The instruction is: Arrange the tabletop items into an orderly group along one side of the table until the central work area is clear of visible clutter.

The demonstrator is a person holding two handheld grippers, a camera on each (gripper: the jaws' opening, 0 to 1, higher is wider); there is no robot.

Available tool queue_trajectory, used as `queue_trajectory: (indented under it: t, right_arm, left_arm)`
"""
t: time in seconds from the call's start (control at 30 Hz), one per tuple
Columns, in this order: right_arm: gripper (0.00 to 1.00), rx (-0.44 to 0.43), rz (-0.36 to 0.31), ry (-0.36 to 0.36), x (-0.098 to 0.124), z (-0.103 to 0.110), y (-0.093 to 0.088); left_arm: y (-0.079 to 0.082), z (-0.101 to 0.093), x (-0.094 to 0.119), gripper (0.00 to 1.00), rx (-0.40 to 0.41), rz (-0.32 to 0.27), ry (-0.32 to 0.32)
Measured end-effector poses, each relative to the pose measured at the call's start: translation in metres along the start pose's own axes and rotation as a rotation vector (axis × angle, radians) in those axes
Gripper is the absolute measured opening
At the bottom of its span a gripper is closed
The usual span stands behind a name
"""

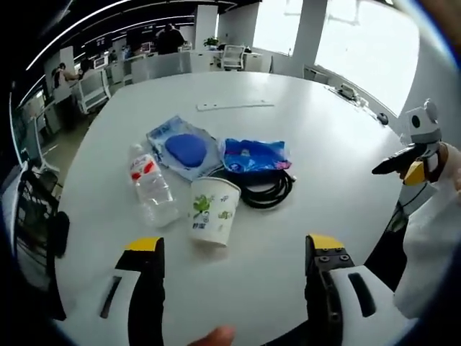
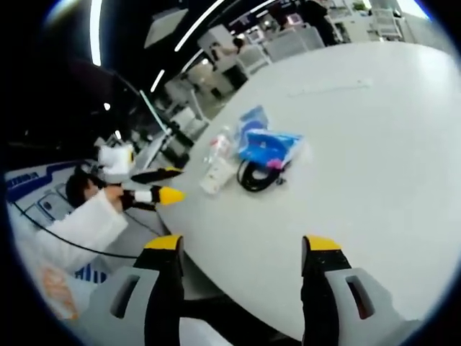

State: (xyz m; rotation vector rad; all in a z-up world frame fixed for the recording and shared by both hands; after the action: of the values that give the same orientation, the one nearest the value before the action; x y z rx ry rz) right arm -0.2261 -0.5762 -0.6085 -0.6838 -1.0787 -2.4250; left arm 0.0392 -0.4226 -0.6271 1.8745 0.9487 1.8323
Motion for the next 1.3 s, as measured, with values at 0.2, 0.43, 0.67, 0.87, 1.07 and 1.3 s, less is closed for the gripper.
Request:
queue_trajectory:
  t: [0.2, 0.43, 0.67, 0.87, 1.07, 1.3]
  right_arm:
    - [0.63, -0.036, -0.031, -0.023, 0.010, -0.007, -0.003]
    - [0.62, -0.096, -0.070, -0.071, 0.021, -0.020, -0.002]
    - [0.62, -0.096, -0.044, -0.071, 0.020, -0.017, -0.007]
    - [0.62, -0.078, -0.019, -0.052, 0.014, -0.013, -0.007]
    - [0.61, -0.066, -0.009, -0.047, 0.011, -0.015, -0.002]
    - [0.60, -0.052, 0.000, -0.049, 0.000, -0.019, 0.009]
  left_arm:
    - [0.005, 0.002, -0.019, 0.74, -0.033, 0.027, 0.002]
    - [0.012, 0.010, -0.033, 0.65, 0.005, -0.011, 0.033]
    - [0.015, 0.010, -0.046, 0.61, 0.013, 0.008, 0.026]
    - [0.013, 0.014, -0.055, 0.62, 0.028, 0.033, 0.055]
    - [0.017, 0.014, -0.053, 0.62, 0.062, 0.005, 0.071]
    - [0.042, 0.010, -0.049, 0.60, 0.019, -0.058, 0.079]
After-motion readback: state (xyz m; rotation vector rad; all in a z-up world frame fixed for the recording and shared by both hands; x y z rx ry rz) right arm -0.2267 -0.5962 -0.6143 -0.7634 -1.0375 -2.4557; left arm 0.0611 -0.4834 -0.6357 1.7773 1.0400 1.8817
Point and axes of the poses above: the point that each gripper's makers call its tool centre point, and the gripper's own axes: x roughly backward along the fingers, z roughly to its left, y roughly out of its top, the point moved 7 cm from there along x, roughly backward along the fingers, and after that the axes turned 1 degree about -x, right-handed, at the moved point
